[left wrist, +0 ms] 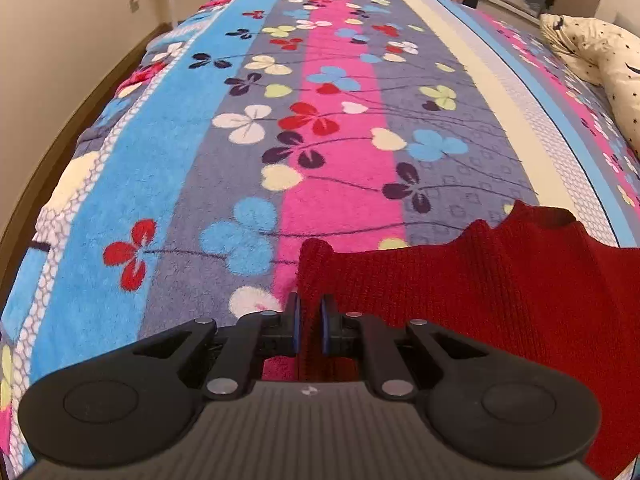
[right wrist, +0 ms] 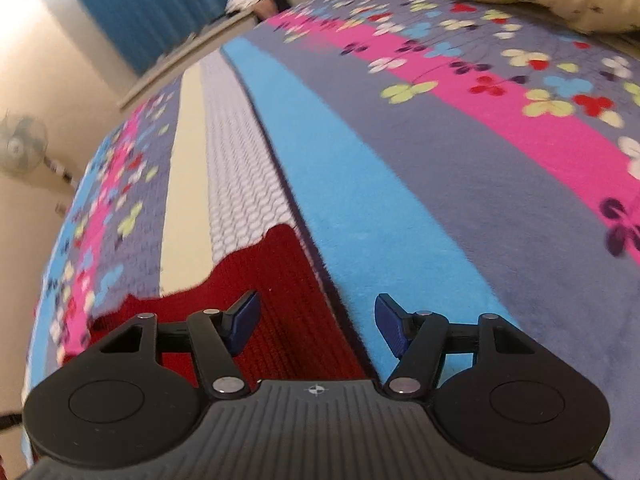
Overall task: Fold small clothes
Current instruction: 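Fold the hem up over the collar with both grippers and release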
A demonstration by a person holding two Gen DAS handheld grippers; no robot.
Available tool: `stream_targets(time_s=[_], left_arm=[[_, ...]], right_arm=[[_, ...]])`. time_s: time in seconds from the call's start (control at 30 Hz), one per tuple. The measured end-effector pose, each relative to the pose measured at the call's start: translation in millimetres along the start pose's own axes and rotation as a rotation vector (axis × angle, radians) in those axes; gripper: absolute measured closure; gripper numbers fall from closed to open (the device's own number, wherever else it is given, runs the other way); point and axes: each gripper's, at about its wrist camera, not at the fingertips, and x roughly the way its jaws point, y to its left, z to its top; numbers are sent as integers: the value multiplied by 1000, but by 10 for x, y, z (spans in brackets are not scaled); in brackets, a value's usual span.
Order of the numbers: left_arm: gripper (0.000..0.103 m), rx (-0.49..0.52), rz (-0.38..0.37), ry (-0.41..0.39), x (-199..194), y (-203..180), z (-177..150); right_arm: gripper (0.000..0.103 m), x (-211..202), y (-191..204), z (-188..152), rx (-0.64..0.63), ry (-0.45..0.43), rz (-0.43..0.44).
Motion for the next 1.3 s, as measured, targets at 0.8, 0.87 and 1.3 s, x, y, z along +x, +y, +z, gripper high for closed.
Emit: stream_targets(time_s=[0.8, 0.87, 1.3], left_arm=[[19, -118, 45, -46, -383, 375, -400], [17, -146, -4, -40, -550, 404, -592], [13, -99, 82, 71, -842, 443, -1314]], right_arm=[[34, -337, -120, -80, 41, -44, -82], [32, -542, -173, -265, 74, -10, -16], [32, -835, -222, -939, 26, 40, -267]])
